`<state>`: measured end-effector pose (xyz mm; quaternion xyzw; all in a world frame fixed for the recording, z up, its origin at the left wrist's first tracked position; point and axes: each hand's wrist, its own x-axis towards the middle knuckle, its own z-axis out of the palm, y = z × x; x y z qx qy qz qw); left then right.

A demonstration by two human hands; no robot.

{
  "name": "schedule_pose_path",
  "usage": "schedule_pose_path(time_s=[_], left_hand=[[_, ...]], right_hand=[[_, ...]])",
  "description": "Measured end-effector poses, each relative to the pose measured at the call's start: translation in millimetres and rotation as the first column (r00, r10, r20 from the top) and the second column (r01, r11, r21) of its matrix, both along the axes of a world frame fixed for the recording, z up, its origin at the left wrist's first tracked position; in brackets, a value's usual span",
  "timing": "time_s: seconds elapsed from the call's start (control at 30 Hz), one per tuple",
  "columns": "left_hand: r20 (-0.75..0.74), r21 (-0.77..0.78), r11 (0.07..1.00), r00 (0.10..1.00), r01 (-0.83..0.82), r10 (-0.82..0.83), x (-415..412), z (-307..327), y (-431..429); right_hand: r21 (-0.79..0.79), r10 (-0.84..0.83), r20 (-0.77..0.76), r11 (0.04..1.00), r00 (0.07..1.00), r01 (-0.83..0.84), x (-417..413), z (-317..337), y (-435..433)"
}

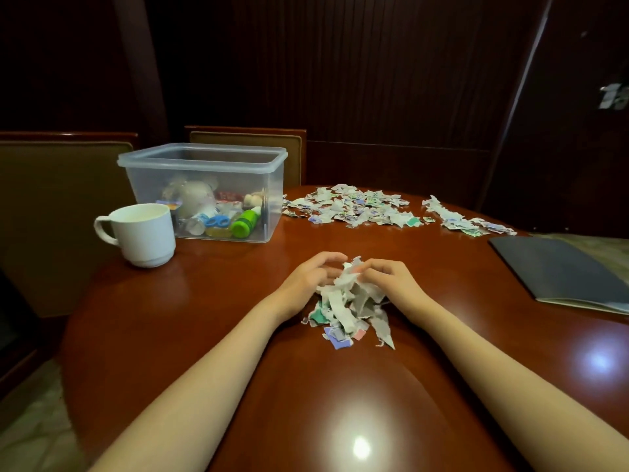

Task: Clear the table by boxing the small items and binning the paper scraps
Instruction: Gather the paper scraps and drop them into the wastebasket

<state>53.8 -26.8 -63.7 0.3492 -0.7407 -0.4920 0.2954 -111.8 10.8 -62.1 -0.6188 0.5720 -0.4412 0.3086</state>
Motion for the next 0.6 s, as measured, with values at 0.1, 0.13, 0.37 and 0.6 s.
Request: schedule_pose_path(time_s=[0.1, 0.13, 0.37, 0.6], left_hand=[[-0.042, 0.063, 0.998, 0.999, 0.004, -0.001, 14.1, 1.1, 10.4], [-0.017, 0.076, 0.997, 1.0, 0.015, -0.014, 18.9, 3.1, 13.8], [0.462, -0.069, 0.977, 0.874, 0.203, -0.149, 26.2, 9.3, 33.2], [0.465, -0.191, 0.975, 0.885, 0.11, -0.009, 19.2, 0.6, 28.7]], right_hand=[[-0.072, -0.072, -0.11, 0.995, 0.991, 0.064, 7.9, -1.8, 4.9], [-0.112, -0.131, -0.161, 0.987, 0.978, 0.114, 9.1, -2.3, 4.7], [-0.1, -0.282, -0.394, 0.959, 0.874, 0.265, 2.5, -9.9, -21.9], [0.163, 0.125, -0.573, 0.986, 0.81, -0.037, 10.5, 2.3, -20.7]])
